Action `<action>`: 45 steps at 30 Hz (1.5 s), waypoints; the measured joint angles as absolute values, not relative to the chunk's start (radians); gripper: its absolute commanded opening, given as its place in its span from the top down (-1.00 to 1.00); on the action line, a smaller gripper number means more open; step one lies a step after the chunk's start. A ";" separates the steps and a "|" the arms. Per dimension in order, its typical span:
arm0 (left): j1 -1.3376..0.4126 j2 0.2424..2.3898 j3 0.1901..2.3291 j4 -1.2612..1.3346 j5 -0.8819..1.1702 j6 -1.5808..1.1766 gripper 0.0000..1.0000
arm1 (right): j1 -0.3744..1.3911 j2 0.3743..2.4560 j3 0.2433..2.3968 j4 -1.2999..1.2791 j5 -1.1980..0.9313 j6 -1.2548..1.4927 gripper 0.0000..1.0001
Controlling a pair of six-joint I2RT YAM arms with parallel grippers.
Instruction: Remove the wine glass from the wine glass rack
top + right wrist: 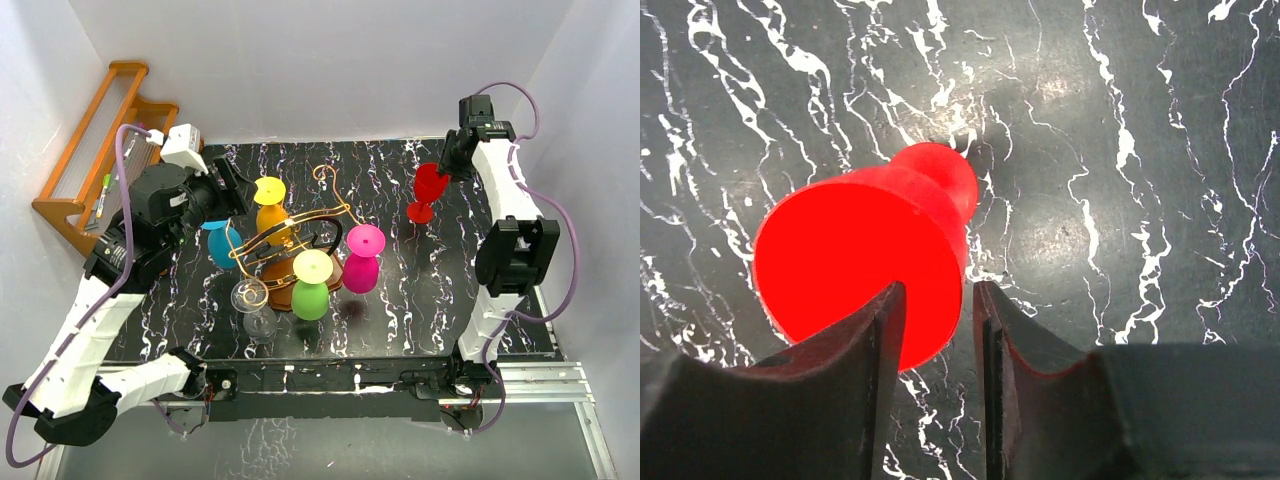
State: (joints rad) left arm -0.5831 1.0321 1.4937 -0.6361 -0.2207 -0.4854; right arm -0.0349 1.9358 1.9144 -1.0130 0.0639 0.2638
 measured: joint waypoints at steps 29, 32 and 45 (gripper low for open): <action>-0.583 1.093 1.464 -0.543 0.147 -0.521 -0.15 | 0.037 1.056 1.371 -0.897 -0.798 0.530 0.18; -0.583 1.200 1.503 -0.512 0.288 -0.537 -0.13 | 0.037 1.013 1.330 -0.908 -0.813 0.531 0.21; -0.583 1.271 1.528 -0.493 0.447 -0.562 -0.13 | 0.112 1.046 1.278 -0.923 -0.806 0.546 0.24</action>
